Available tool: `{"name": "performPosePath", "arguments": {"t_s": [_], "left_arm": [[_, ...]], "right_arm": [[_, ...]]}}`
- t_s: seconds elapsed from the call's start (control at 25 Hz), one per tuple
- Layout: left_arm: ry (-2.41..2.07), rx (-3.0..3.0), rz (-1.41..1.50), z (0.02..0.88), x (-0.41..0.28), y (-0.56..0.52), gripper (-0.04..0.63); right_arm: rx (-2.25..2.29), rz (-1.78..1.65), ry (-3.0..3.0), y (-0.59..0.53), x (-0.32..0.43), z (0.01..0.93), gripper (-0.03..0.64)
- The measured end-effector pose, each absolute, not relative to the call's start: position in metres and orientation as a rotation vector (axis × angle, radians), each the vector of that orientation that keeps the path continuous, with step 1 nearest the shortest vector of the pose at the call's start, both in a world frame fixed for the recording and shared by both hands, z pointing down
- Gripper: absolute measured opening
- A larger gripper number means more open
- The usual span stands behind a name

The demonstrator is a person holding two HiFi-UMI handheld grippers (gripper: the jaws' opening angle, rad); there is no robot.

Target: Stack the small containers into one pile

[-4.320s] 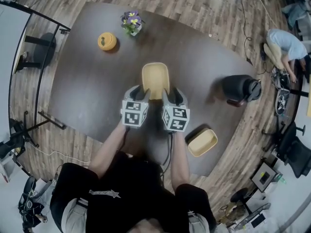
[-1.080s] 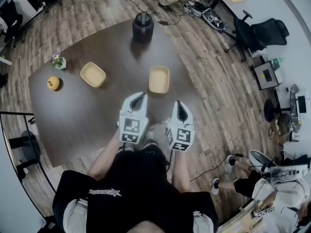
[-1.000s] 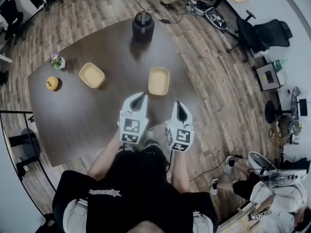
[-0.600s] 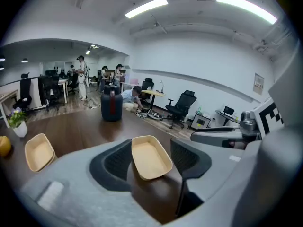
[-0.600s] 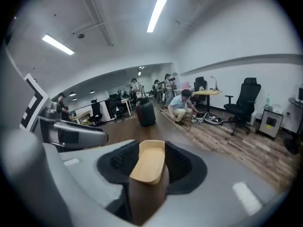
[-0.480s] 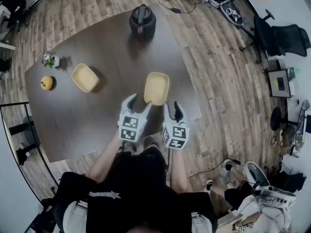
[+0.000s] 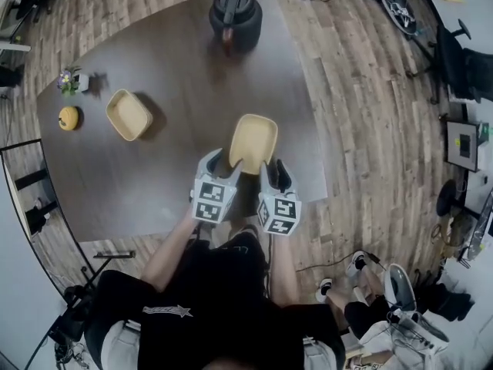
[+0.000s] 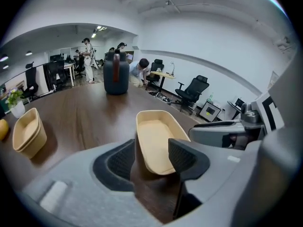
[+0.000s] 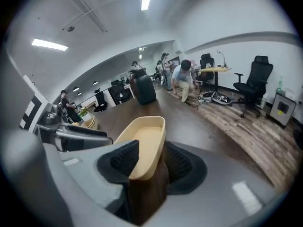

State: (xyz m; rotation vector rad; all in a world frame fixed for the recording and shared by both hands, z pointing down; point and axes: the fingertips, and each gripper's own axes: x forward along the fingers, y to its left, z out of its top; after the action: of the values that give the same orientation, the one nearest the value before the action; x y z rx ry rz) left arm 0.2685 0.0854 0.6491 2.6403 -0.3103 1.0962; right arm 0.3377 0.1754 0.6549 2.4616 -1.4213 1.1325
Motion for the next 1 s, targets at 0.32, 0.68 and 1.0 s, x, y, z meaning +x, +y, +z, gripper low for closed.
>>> {"name": "performPosePath", "arguments": {"t_s": [0.32, 0.68, 1.0], "left_arm": [[-0.306, 2.580, 1.163, 0.677, 0.267, 0.087, 0.222], [-0.358, 2.566, 1.199, 0.681, 0.259, 0.084, 0.071], [-0.476, 2.605, 1.120, 0.645, 0.256, 0.074, 0.071]], "right_arm": [[2.402, 1.212, -1.439, 0.169, 0.335, 0.679, 0.172], [2.351, 1.240, -1.454, 0.167, 0.328, 0.679, 0.080], [2.343, 1.130, -1.570, 0.151, 0.332, 0.642, 0.074]]}}
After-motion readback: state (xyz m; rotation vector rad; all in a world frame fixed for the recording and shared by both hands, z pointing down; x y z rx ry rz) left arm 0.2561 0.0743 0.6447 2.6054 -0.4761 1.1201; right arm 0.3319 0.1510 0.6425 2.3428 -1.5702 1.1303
